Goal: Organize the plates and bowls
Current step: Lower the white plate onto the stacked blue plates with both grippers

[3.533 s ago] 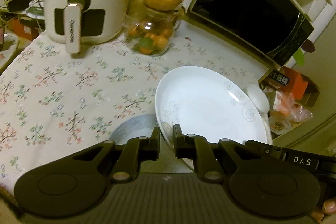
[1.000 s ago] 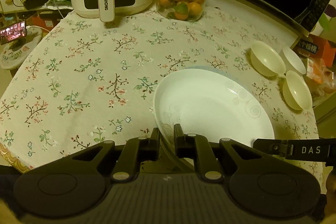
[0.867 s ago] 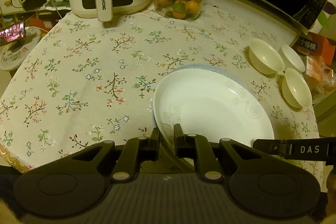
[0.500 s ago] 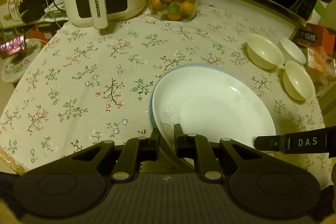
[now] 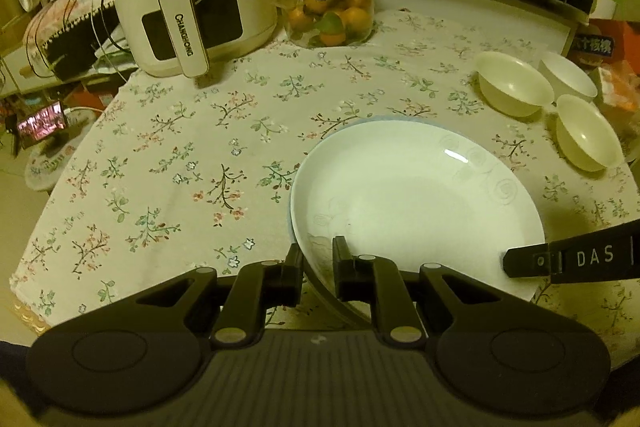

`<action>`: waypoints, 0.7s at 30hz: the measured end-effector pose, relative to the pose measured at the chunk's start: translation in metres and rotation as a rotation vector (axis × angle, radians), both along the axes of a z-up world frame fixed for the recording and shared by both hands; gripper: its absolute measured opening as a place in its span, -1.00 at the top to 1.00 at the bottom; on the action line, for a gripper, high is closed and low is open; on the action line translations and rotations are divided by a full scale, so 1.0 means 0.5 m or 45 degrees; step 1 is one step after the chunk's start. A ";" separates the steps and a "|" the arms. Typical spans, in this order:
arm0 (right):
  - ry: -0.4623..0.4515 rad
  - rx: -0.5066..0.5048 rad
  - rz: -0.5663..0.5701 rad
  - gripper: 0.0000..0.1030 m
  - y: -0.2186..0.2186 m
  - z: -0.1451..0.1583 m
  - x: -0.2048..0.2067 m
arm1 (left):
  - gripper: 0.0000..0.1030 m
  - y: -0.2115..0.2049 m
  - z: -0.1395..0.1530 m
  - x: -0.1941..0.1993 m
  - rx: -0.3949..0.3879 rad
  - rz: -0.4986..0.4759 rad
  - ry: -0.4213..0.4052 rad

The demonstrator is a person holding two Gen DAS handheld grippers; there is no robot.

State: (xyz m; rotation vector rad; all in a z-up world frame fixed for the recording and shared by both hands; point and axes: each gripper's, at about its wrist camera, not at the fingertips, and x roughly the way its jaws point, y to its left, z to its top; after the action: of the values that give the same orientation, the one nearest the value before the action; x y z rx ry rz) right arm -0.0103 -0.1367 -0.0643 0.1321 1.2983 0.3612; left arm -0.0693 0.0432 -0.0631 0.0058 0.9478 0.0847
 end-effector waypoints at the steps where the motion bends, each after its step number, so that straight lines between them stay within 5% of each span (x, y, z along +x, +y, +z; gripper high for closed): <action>1: -0.004 -0.006 0.000 0.65 0.002 0.000 -0.001 | 0.75 -0.003 -0.001 -0.001 0.010 0.002 -0.003; 21: -0.068 -0.107 0.039 0.64 0.017 0.004 -0.007 | 0.75 -0.034 -0.016 -0.012 0.167 -0.005 -0.038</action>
State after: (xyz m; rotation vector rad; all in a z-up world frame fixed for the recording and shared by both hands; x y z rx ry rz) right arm -0.0135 -0.1283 -0.0624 0.0312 1.2621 0.3337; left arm -0.0754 0.0264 -0.0709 0.1269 0.9112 0.1432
